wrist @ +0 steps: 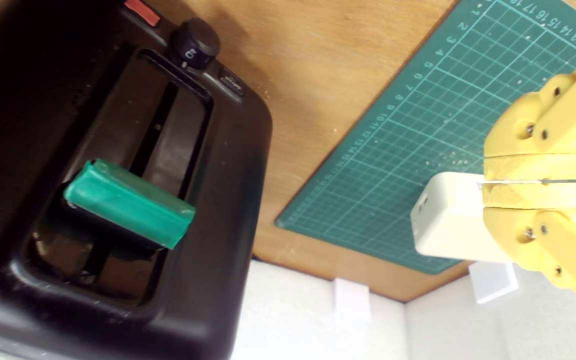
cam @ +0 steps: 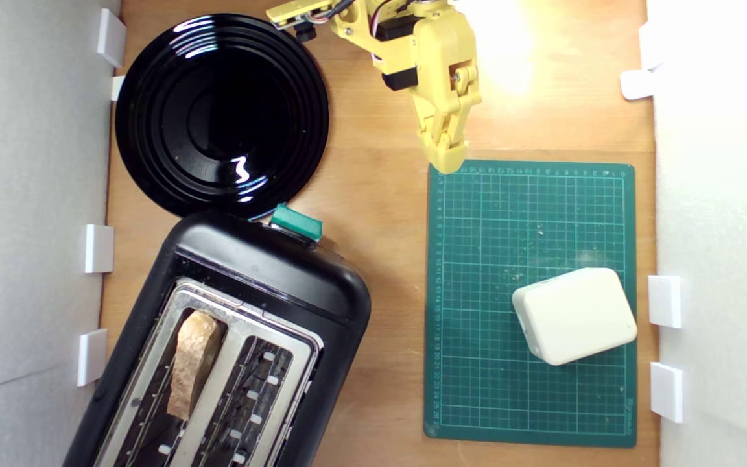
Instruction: Pick bread and place in toaster
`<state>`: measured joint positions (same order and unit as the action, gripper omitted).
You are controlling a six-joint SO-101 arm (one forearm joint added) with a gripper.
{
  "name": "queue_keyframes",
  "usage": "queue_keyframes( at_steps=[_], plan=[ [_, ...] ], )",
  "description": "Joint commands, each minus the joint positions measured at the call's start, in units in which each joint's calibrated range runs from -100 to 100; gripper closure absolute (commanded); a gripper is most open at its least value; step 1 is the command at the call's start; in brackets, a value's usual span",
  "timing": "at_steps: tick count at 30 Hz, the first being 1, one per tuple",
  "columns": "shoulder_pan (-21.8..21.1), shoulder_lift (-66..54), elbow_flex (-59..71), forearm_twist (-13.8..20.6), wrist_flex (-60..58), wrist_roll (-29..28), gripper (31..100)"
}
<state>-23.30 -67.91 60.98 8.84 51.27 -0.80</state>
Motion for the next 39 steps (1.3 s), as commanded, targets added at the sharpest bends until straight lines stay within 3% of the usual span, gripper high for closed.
queue_keyframes(
  at_steps=[1,16,26,34,39],
  plan=[
    [-3.30,-6.55,6.79,0.50,-1.70,0.36,96.0],
    [-4.02,-30.26,30.49,0.59,-1.70,0.99,96.0],
    [-2.97,-31.01,33.30,0.59,-1.53,1.40,96.0],
    [3.55,-30.92,37.48,0.41,-1.36,4.65,96.0],
    [4.44,-30.92,37.57,0.50,-1.19,6.95,96.0]
  ],
)
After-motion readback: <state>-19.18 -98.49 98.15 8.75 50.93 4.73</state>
